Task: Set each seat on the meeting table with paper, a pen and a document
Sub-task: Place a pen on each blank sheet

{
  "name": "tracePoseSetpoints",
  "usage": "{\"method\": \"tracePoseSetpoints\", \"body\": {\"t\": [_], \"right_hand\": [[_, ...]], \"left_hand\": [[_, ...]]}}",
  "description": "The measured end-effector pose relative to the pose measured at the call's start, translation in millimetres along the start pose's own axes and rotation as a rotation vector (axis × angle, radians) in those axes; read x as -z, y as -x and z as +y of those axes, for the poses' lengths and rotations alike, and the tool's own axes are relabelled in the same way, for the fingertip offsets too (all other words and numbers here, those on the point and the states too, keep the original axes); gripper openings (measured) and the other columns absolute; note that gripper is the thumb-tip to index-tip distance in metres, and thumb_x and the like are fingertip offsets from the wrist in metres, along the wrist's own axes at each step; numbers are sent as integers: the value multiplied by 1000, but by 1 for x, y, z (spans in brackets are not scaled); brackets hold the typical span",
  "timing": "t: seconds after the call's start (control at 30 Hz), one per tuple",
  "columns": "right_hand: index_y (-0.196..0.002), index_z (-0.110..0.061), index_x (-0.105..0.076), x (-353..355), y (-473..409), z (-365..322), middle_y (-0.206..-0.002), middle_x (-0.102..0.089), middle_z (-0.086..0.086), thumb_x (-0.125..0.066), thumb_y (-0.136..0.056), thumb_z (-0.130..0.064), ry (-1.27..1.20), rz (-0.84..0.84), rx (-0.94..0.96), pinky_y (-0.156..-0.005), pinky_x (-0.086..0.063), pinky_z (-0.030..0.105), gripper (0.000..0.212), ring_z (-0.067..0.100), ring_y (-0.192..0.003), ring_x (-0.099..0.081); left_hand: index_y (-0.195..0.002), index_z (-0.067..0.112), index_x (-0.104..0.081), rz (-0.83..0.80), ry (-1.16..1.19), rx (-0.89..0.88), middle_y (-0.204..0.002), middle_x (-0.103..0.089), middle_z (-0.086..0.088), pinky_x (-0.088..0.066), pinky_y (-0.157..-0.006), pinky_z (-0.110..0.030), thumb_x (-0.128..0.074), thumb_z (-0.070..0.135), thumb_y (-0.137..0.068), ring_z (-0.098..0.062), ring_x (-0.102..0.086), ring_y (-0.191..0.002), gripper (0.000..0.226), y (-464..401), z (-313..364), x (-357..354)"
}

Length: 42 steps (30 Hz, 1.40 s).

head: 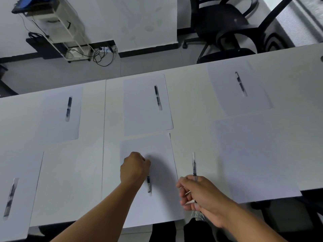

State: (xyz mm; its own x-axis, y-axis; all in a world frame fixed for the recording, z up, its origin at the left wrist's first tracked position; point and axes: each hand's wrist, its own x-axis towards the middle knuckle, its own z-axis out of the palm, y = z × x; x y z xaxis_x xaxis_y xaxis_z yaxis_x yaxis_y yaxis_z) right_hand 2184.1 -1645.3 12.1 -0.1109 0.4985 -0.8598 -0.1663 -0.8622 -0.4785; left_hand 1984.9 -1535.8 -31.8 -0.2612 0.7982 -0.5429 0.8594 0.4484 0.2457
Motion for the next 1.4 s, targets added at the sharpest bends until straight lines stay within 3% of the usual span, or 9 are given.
{"method": "tracePoseSetpoints", "body": {"t": [0.17,0.33,0.57,0.67,0.8,0.9,1.17,1.3,1.4], "right_hand": [[-115,0,-69,5,-3,-4,-80,-64,4,-60,-103,-25,-15,6,8,-72,-52,35,30,20,-69,-63],[-114,-1,-70,10,-2,-7,-80,-64,5,-60,-103,-26,-21,9,19,-71,-53,34,29,20,-70,-63],[-115,2,-67,21,14,-18,-75,-63,5,-57,-105,-23,-25,13,45,-68,-53,36,29,22,-66,-59],[-114,3,-64,32,26,-24,-70,-60,7,-55,-107,-23,-26,16,67,-63,-53,36,29,23,-57,-56],[-107,1,-66,50,38,-27,-60,-47,5,-53,-107,-21,-2,67,108,-62,-46,38,26,17,-45,-37],[-105,-3,-67,67,46,-27,-57,-34,-1,-54,-107,-23,-1,119,122,-56,-40,32,24,15,-49,-25],[-104,-16,-56,125,56,-10,-82,-42,5,-61,-99,-36,-28,252,122,-51,-36,29,21,14,-57,-37],[-112,-17,-51,158,64,5,-93,-42,6,-57,-96,-48,-34,303,147,-57,-37,33,35,20,-73,-40],[-113,-23,-48,180,65,17,-93,-46,7,-48,-95,-59,-2,332,161,-64,-39,38,40,22,-72,-44]], "left_hand": [[-85,10,-69,-18,-14,-13,-74,-75,-6,-52,-63,-31,-65,24,-89,-27,-69,-66,16,-8,3,-2],[-81,12,-70,-49,-52,2,-72,-73,-2,-45,-55,-27,-64,28,-85,-25,-68,-63,17,-11,1,-3],[-72,18,-46,5,-71,-23,-61,-55,4,-36,-52,-27,-68,37,-90,-19,-50,-52,34,-1,6,5],[-73,19,-52,-3,-50,-94,-61,-56,7,-40,-55,-27,-67,43,-92,-18,-56,-55,33,9,22,6],[-91,26,-65,-63,8,-201,-81,-71,9,-46,-62,-28,-67,49,-97,-12,-67,-73,24,35,53,1],[-90,31,-63,-90,-15,-336,-86,-71,12,-55,-81,-33,-65,50,-99,-6,-65,-79,20,58,78,-10],[-120,35,-66,-159,-59,-669,-110,-56,17,-51,-79,-22,-70,51,-99,-4,-64,-90,27,93,123,-56],[-124,35,-65,-177,-48,-723,-117,-54,15,-57,-86,-28,-73,48,-97,-6,-65,-98,31,107,152,-86],[-128,33,-65,-191,-75,-744,-125,-53,14,-58,-92,-36,-74,44,-96,-10,-63,-109,35,114,169,-103]]}}
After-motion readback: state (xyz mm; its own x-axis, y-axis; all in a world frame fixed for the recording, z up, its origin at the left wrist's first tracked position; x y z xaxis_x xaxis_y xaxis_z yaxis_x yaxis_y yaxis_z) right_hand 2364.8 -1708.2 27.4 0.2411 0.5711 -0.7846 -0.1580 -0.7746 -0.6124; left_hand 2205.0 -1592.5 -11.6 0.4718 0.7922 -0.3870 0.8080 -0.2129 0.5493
